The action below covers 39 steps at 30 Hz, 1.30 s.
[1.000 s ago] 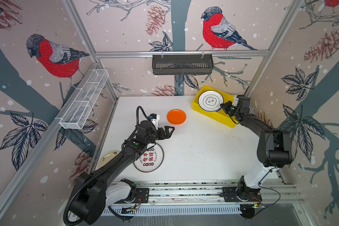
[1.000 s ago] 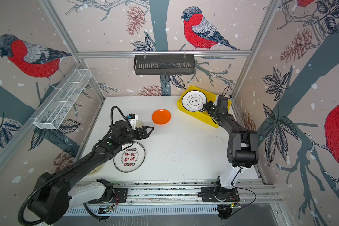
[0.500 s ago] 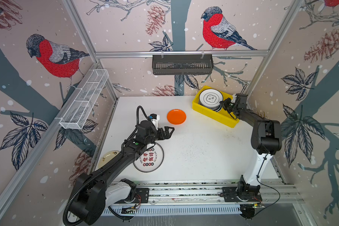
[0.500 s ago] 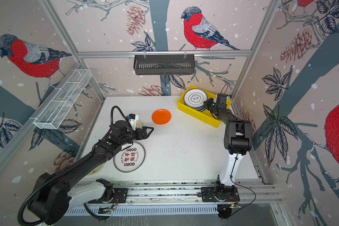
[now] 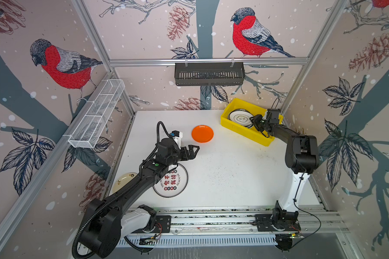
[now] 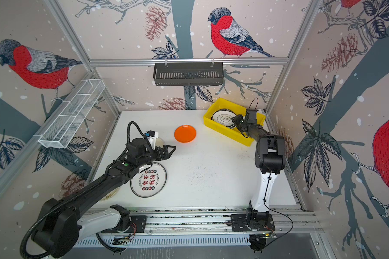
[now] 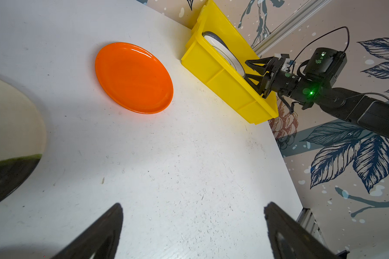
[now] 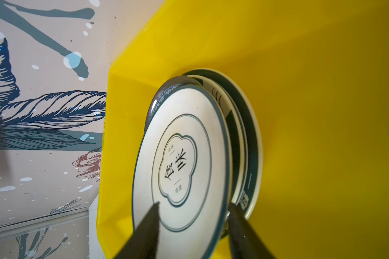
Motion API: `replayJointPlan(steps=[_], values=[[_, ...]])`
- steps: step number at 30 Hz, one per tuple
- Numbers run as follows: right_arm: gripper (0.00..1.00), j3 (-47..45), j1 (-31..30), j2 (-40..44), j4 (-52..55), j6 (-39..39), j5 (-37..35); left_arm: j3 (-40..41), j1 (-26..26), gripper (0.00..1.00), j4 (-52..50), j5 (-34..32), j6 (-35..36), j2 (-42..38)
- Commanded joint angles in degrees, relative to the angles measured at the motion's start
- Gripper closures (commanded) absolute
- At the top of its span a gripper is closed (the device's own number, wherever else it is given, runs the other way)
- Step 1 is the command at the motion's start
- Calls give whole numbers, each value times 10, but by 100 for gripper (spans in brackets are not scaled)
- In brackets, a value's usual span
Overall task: Place the plates into the plastic bin on the countertop
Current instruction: Place the plate in the plastic bin, then pick up the plate from the top-center of the table.
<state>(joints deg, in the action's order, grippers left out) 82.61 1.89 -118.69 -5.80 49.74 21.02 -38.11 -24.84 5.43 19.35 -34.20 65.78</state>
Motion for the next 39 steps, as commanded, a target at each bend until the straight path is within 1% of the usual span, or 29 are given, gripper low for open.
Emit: replayJointPlan(steps=[1, 3, 4, 8, 11, 14, 18, 20, 23, 26, 30, 32, 35, 37, 39], values=[[17, 5, -7, 20, 0, -35, 1, -2, 1, 2, -5, -1, 3, -6], [11, 2, -12, 38, 5, -49, -1, 0, 1, 2, -5, -4, 2, -10], [10, -1, -14, 48, 7, -58, 4, 0, 1, 2, -5, -5, 1, -12], [9, -2, -26, 76, 33, -95, 8, 5, 1, 2, -1, -5, -3, -16], [9, -4, -34, 100, 61, -108, 13, 11, 1, 2, 6, -4, -8, -19], [9, -42, -49, 160, 62, -122, 6, 15, 1, 2, 11, -2, -8, -21], [8, -96, -81, 255, 74, -148, -28, 18, 1, 2, 19, -2, -4, -21], [8, -120, -94, 296, 82, -147, -38, 19, 1, 2, 28, -3, 0, -18], [8, -169, -111, 352, 77, -140, -34, 24, 1, 2, 74, -8, -7, -2], [9, -216, -127, 400, 89, -129, -35, 15, 1, 2, 119, 2, -10, 21], [10, -290, -164, 451, 82, -129, -27, 16, 0, 2, 170, 13, -4, 35], [10, -324, -181, 462, 66, -122, -29, 44, -1, 2, 216, 15, -15, 32], [12, -370, -210, 464, 25, -96, -26, 102, -14, 2, 303, -13, -25, 30], [13, -386, -223, 459, -8, -75, -4, 119, -28, 2, 329, -39, -17, 38], [13, -393, -236, 450, -46, -56, 19, 118, -45, 2, 340, -49, 7, 56]])
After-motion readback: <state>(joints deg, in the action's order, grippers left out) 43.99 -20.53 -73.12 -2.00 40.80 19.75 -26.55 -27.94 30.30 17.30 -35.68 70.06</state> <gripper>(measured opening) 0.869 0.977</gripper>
